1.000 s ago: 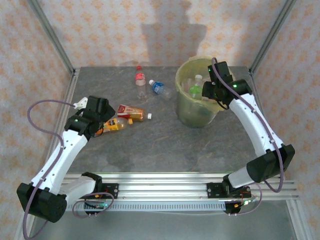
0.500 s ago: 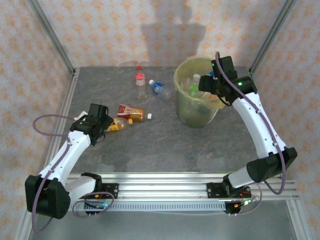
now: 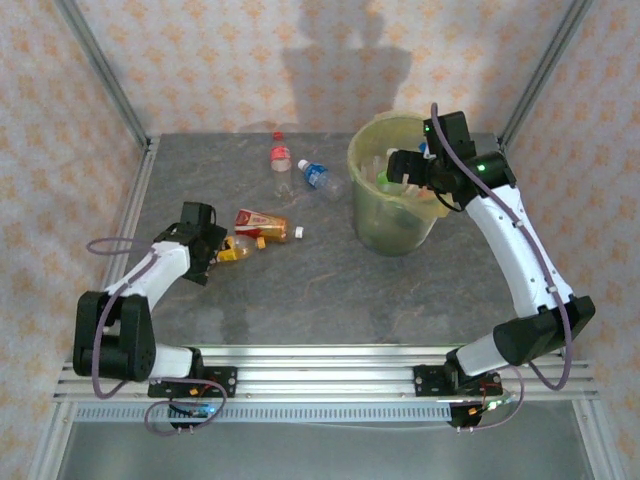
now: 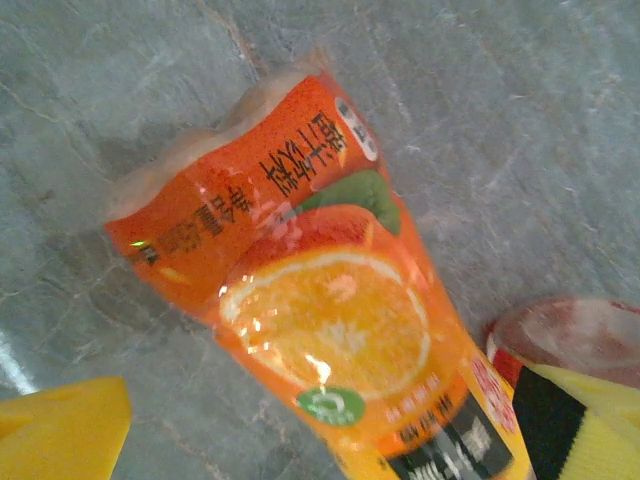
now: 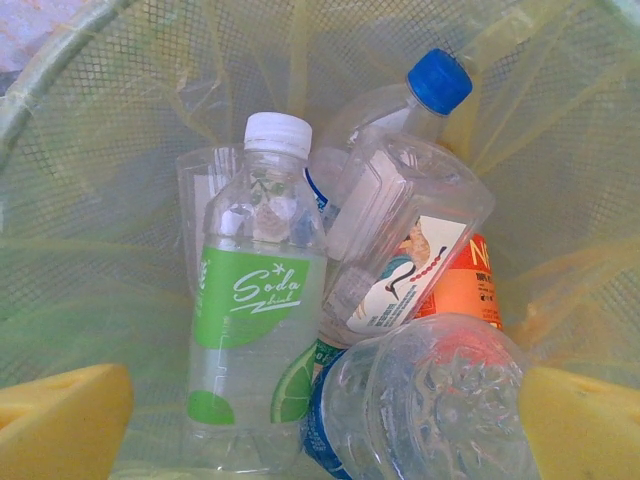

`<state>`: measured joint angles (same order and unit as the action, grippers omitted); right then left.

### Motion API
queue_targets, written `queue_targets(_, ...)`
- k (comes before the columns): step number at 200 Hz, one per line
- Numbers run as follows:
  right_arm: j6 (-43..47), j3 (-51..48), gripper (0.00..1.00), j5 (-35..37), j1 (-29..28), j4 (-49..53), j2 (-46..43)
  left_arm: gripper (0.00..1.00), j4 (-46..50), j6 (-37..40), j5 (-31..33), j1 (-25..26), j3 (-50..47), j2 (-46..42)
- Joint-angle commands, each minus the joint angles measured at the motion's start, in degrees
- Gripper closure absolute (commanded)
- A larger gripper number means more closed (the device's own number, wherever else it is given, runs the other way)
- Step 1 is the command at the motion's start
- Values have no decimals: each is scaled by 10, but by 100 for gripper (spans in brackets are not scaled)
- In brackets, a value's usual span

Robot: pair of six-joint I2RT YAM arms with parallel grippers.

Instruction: Put the plastic bottles in the bin

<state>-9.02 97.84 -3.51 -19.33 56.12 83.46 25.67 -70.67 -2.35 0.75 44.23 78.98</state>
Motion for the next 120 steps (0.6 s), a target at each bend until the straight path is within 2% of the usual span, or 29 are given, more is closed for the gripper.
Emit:
queue_targets(1, -3, 10, 1, 1, 0, -5, -22, 0, -32, -24, -7, -8, 20, 25)
queue_targets(56, -6, -2, 1, 7, 1, -11, -31, 0, -44, -28, 13, -15, 33, 80)
queue_targets(90, -7, -2, 1, 4, 0, -14, -28, 11, -40, -27, 28, -19, 33, 105)
queue_targets(120, -8, 0, 1, -1, 0, -15, -25, 15, -35, -21, 30, -27, 31, 114)
